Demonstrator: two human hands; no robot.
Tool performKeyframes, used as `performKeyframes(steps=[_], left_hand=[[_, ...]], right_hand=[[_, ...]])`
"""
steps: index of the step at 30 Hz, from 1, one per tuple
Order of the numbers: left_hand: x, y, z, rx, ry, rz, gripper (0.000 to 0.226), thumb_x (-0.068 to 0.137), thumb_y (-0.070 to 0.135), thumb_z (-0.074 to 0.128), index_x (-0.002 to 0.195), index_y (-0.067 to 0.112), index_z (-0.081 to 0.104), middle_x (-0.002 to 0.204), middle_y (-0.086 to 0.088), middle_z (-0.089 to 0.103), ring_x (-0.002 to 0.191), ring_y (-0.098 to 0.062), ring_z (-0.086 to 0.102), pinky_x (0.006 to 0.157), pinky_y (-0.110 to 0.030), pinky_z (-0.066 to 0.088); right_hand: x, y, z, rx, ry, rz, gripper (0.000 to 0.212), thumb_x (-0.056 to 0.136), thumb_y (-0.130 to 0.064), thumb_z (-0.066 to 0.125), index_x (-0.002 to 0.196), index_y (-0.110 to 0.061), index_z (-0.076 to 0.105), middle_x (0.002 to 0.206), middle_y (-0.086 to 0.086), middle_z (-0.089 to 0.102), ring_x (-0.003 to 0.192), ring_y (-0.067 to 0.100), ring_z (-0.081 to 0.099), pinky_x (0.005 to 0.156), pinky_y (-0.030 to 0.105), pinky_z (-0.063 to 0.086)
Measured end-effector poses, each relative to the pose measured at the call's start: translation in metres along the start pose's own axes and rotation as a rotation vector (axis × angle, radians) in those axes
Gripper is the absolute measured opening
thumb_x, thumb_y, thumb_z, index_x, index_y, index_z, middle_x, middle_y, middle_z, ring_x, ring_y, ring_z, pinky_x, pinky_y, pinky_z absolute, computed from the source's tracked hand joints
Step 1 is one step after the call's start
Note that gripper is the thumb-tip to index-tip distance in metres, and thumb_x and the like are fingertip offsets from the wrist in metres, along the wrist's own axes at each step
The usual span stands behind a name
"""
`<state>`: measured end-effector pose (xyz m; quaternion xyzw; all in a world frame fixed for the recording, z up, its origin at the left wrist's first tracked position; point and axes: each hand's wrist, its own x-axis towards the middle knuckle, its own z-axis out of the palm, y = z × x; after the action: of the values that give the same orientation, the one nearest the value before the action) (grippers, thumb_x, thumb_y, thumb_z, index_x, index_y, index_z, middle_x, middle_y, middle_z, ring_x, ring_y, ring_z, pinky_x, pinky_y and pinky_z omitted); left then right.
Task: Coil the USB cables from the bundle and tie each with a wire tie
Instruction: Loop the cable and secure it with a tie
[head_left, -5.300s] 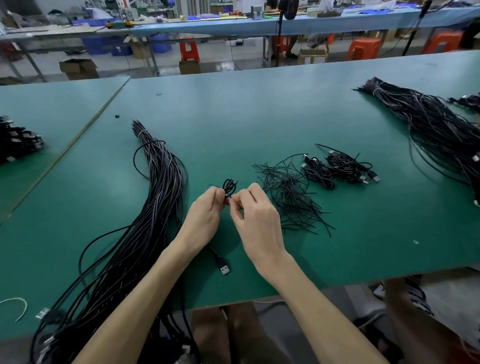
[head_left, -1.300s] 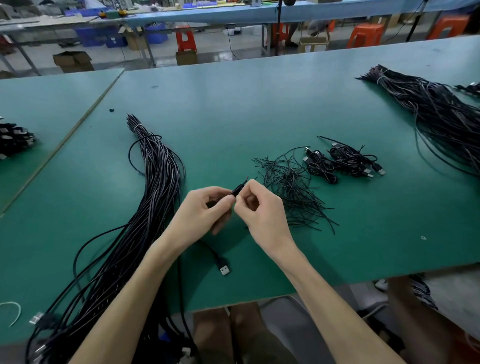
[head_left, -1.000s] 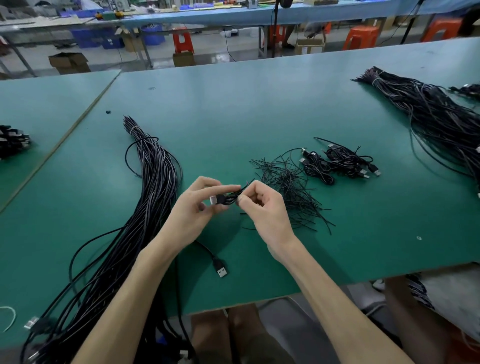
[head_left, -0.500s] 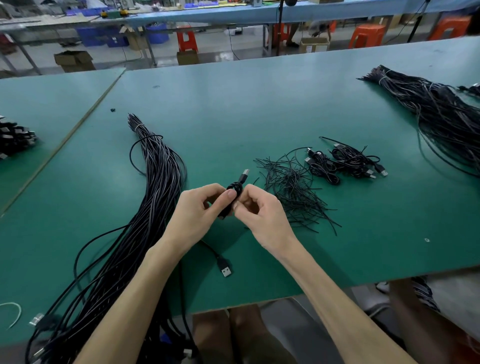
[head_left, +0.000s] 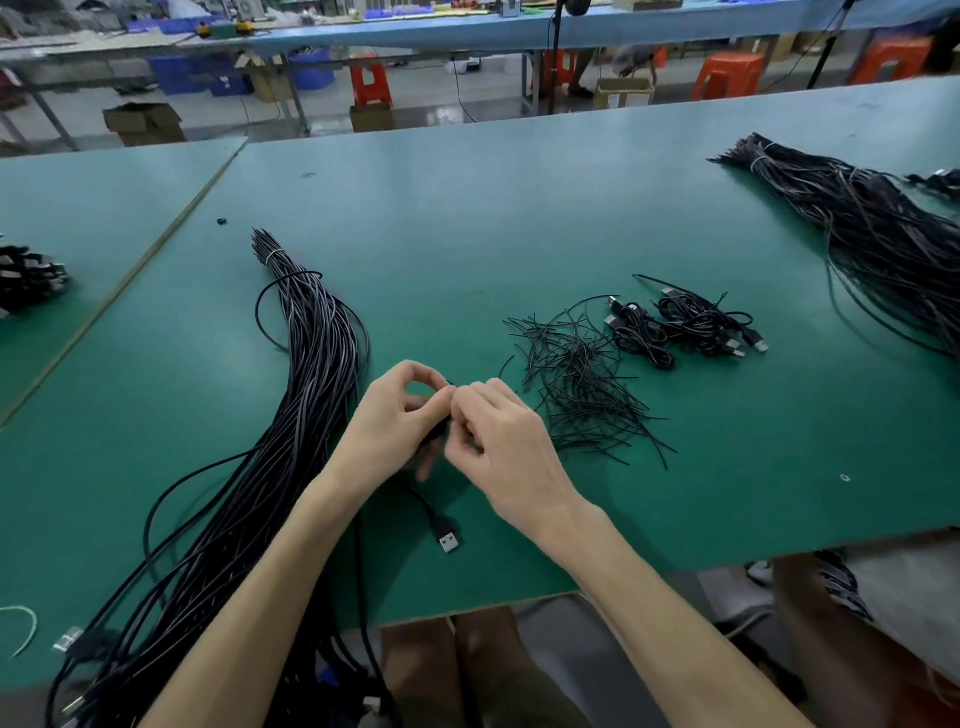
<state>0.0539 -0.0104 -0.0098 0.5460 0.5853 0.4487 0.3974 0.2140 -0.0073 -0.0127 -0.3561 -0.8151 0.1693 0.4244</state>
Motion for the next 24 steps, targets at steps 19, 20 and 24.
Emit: performKeyframes(steps=[19,20,24], left_hand=[[-0.001,0.005,-0.011,0.002,-0.152,0.282,0.039,0.087,0.009,0.078,0.124,0.018,0.072,0.125,0.004,0.071,0.11,-0.016,0.067,0.076,-0.029,0.058],[-0.001,0.005,-0.01,-0.01,-0.14,0.277,0.033,0.089,0.011,0.076,0.121,0.017,0.074,0.119,0.002,0.074,0.106,-0.021,0.07,0.071,-0.033,0.058],[-0.001,0.004,-0.006,0.014,-0.062,0.255,0.022,0.086,0.034,0.08,0.107,0.026,0.076,0.094,0.003,0.078,0.085,-0.022,0.072,0.064,-0.041,0.053]], right_hand=[[0.005,0.024,-0.006,0.639,0.084,0.499,0.017,0.095,-0.014,0.066,0.081,-0.006,0.061,0.07,0.0,0.055,0.069,0.012,0.045,0.066,0.032,0.039],[0.005,0.023,-0.006,0.63,0.081,0.498,0.017,0.095,-0.013,0.066,0.08,-0.006,0.061,0.069,-0.002,0.054,0.068,0.011,0.045,0.065,0.032,0.038],[0.005,0.02,-0.006,0.572,0.055,0.476,0.019,0.095,-0.01,0.066,0.078,-0.007,0.058,0.064,-0.009,0.049,0.063,0.009,0.04,0.06,0.023,0.035]])
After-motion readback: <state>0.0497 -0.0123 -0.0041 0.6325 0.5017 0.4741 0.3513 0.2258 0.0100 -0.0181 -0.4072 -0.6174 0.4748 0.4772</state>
